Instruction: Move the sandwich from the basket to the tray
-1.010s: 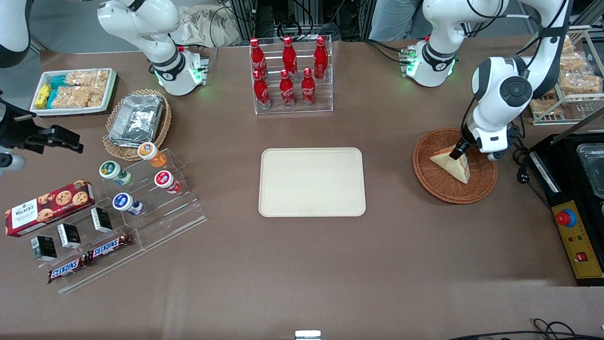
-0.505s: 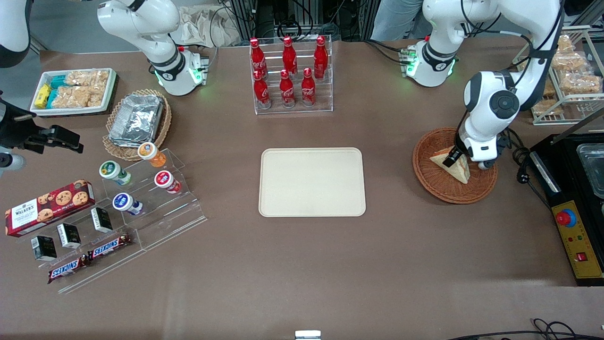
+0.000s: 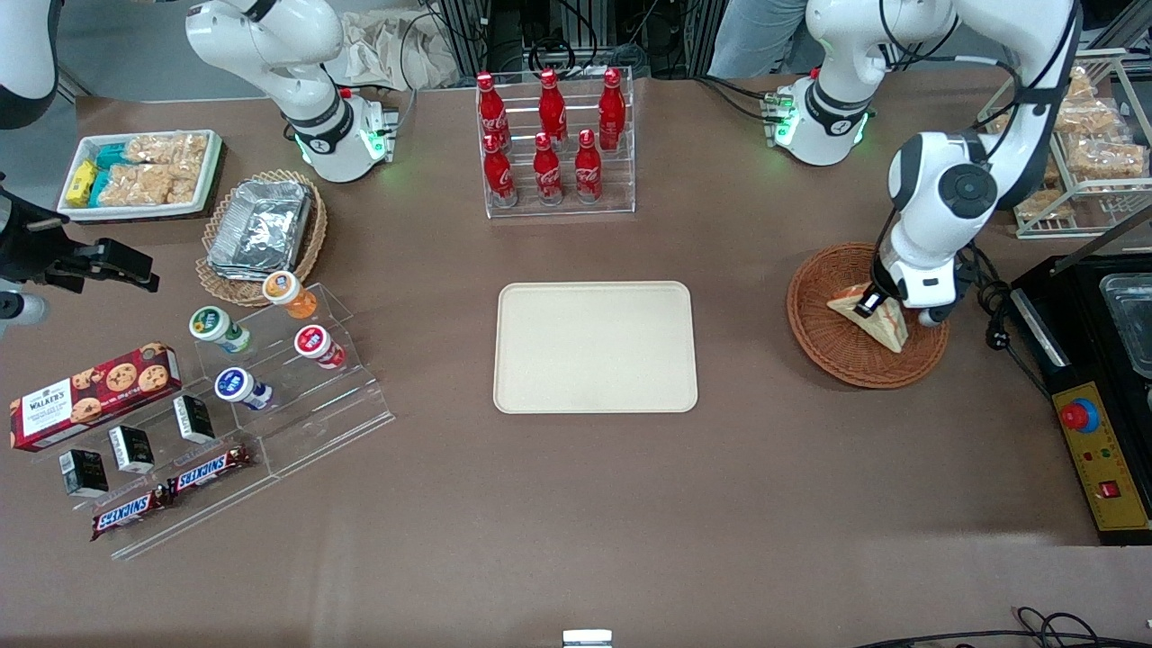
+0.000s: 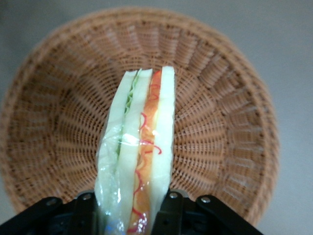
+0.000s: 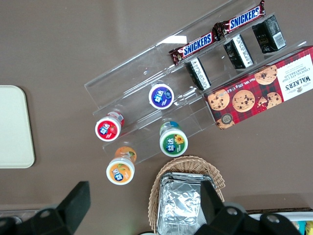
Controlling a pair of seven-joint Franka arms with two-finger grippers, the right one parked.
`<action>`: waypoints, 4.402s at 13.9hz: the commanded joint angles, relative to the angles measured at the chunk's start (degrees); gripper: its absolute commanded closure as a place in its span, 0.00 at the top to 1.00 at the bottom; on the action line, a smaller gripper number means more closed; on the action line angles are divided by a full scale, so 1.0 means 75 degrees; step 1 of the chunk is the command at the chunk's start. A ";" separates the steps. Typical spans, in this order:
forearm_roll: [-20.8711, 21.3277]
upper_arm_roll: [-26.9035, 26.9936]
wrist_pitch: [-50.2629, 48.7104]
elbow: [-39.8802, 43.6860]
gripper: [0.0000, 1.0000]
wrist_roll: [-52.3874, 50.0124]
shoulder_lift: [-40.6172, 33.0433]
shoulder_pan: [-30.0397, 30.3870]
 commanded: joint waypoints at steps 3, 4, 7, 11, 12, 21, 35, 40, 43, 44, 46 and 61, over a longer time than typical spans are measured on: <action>-0.0437 -0.0024 -0.3913 0.0710 0.00 0.2501 -0.2725 -0.0349; -0.0602 -0.0035 -0.4664 0.1189 0.00 0.3065 -0.2902 -0.0362; -0.0872 -0.0094 -0.6472 0.3226 0.00 0.3924 -0.2555 -0.1002; -0.1388 -0.0153 -0.6537 0.4462 0.00 0.4020 -0.1524 -0.2795; -0.1482 -0.0188 -0.6315 0.4475 0.00 0.4008 -0.1312 -0.3136; -0.1425 -0.0446 -0.2086 0.3854 0.00 0.3353 0.2155 -0.4579; 0.0357 -0.0446 -0.1867 0.4765 1.00 0.0774 0.3789 -0.4838; 0.0181 -0.0364 -0.5346 0.7985 1.00 0.0890 0.3448 -0.4361; -0.0764 -0.0364 -0.5959 0.8576 1.00 0.2045 0.2864 -0.3517; -0.0954 -0.0364 -0.6274 0.8576 1.00 0.2561 0.2595 -0.3189; -0.1188 -0.0364 -0.6558 0.8588 1.00 0.3162 0.2230 -0.2464; -0.1647 0.0715 -0.8012 0.7334 1.00 0.6422 -0.0830 -0.0784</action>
